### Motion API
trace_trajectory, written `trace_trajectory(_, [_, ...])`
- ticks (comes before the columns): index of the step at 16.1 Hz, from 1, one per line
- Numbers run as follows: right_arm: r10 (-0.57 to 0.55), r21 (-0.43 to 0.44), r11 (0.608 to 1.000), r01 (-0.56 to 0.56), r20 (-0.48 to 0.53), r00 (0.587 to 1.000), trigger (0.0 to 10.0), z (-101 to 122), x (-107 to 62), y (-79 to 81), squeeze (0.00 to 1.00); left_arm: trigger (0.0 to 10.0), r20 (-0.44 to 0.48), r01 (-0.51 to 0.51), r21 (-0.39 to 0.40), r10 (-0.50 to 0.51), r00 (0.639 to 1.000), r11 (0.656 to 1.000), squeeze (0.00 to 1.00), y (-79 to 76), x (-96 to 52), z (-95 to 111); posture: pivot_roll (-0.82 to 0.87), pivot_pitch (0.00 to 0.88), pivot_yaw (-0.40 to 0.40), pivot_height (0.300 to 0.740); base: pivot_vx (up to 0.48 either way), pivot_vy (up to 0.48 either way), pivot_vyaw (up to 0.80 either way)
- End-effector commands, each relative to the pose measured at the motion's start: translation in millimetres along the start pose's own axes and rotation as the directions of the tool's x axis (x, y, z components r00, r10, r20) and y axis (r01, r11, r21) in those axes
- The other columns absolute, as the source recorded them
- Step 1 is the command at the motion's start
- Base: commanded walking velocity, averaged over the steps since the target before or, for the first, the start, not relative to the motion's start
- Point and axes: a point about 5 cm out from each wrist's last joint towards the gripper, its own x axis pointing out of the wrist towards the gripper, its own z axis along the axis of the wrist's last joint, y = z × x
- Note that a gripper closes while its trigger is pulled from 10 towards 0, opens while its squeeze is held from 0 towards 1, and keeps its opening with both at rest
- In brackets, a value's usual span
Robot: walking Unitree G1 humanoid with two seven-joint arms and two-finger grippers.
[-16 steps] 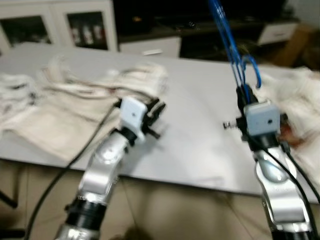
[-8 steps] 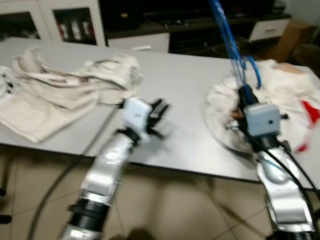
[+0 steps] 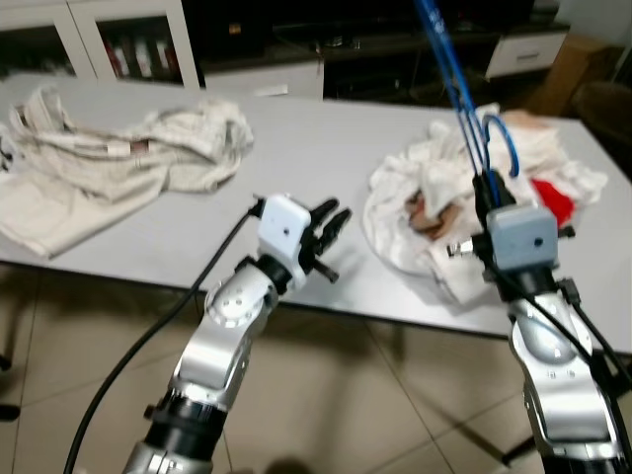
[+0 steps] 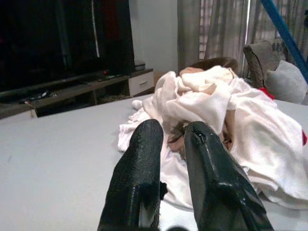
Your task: Hang hanger
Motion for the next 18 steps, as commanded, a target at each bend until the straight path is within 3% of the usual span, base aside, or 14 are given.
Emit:
trace_trajectory(1, [-0.004, 0.005, 1.000, 0.004, 0.026, 1.000, 10.0, 5.8, 3.6, 1.2, 0.00, 10.0, 0.002, -0.012, 0.019, 0.012, 1.000, 1.000, 0.00, 6.5, -1.5, 3.1, 0.02, 0.000, -0.015, 0.723, 0.000, 0.000, 0.00])
trace_trajectory(6, [0.009, -0.027, 1.000, -0.009, 0.017, 1.000, 10.0, 3.0, 4.4, -1.5, 0.00, 10.0, 0.000, -0.002, 0.019, 0.002, 1.000, 1.000, 0.00, 5.5, -1.7, 2.7, 0.02, 0.000, -0.011, 0.723, 0.000, 0.000, 0.00])
trace_trajectory(9, [0.047, -0.140, 0.989, -0.053, -0.050, 0.998, 10.0, -10.6, 14.5, -21.8, 0.00, 10.0, -0.015, 0.014, 0.042, -0.013, 1.000, 0.999, 0.00, 4.7, -1.6, 0.9, 0.02, 0.000, -0.007, 0.723, 0.000, 0.000, 0.00])
trace_trajectory(12, [0.022, -0.157, 0.987, -0.030, -0.050, 0.998, 10.0, -10.3, 16.6, -26.7, 0.00, 10.0, -0.022, 0.014, 0.045, -0.013, 1.000, 0.999, 0.00, 5.3, -1.2, 0.0, 0.02, 0.000, -0.008, 0.723, 0.000, 0.000, 0.00])
trace_trajectory(14, [-0.038, -0.206, 0.978, 0.015, -0.109, 0.993, 10.0, -22.0, 13.9, -36.0, 0.00, 10.0, -0.011, 0.025, 0.036, -0.025, 1.000, 0.999, 0.00, 3.4, -1.4, 1.2, 0.02, 0.000, -0.008, 0.723, 0.000, 0.000, 0.00])
trace_trajectory(18, [0.010, -0.168, 0.986, -0.023, -0.081, 0.997, 10.0, -19.3, 10.8, -32.5, 0.00, 10.0, -0.017, 0.034, 0.052, -0.034, 0.999, 0.998, 0.00, 1.2, -0.1, -0.1, 0.01, 0.000, -0.002, 0.723, 0.000, 0.000, 0.00])
